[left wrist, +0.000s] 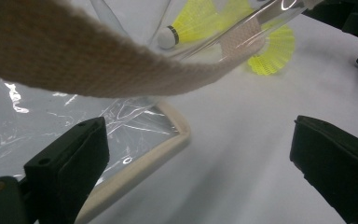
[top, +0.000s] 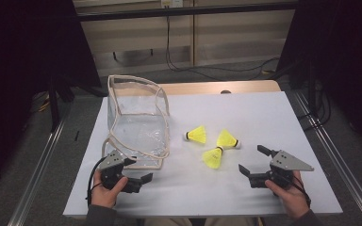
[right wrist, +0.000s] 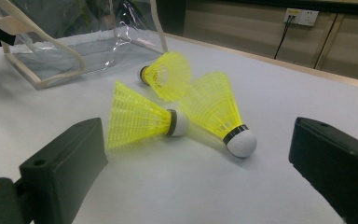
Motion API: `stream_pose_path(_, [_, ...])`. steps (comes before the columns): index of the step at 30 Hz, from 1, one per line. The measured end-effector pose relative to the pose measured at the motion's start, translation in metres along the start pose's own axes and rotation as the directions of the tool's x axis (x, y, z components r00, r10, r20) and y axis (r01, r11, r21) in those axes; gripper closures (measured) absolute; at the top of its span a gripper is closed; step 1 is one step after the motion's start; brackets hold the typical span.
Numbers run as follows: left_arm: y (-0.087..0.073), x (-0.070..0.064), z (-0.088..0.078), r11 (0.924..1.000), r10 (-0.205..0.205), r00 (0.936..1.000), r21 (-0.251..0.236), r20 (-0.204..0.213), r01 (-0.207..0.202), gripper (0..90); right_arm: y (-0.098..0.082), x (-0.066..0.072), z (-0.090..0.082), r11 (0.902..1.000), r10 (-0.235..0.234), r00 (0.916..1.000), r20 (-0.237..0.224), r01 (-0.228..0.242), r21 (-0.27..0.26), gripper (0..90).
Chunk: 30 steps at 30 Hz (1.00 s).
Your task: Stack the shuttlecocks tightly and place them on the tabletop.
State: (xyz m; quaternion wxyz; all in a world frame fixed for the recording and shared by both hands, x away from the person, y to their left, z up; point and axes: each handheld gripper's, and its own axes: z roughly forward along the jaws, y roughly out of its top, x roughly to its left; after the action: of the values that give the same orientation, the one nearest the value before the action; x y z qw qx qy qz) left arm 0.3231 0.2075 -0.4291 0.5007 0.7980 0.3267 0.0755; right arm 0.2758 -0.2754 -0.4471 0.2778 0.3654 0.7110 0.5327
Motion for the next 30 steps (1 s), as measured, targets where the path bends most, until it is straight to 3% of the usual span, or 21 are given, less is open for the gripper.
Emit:
stream_pose_path(18, [-0.001, 0.004, -0.002, 0.9999, 0.000, 0.9999, -0.011, -0.014, 0.000, 4.6, 0.005, -0.006, 0.007, 0.9999, 0.002, 1.0000, 0.009, -0.002, 0.014, 2.9])
stream_pose_path(30, [-0.001, 0.005, -0.004, 0.9999, 0.000, 0.9997, -0.012, -0.023, -0.001, 4.6, 0.014, -0.011, 0.019, 0.9987, -0.001, 0.9997, 0.023, 0.000, 0.051, 3.0])
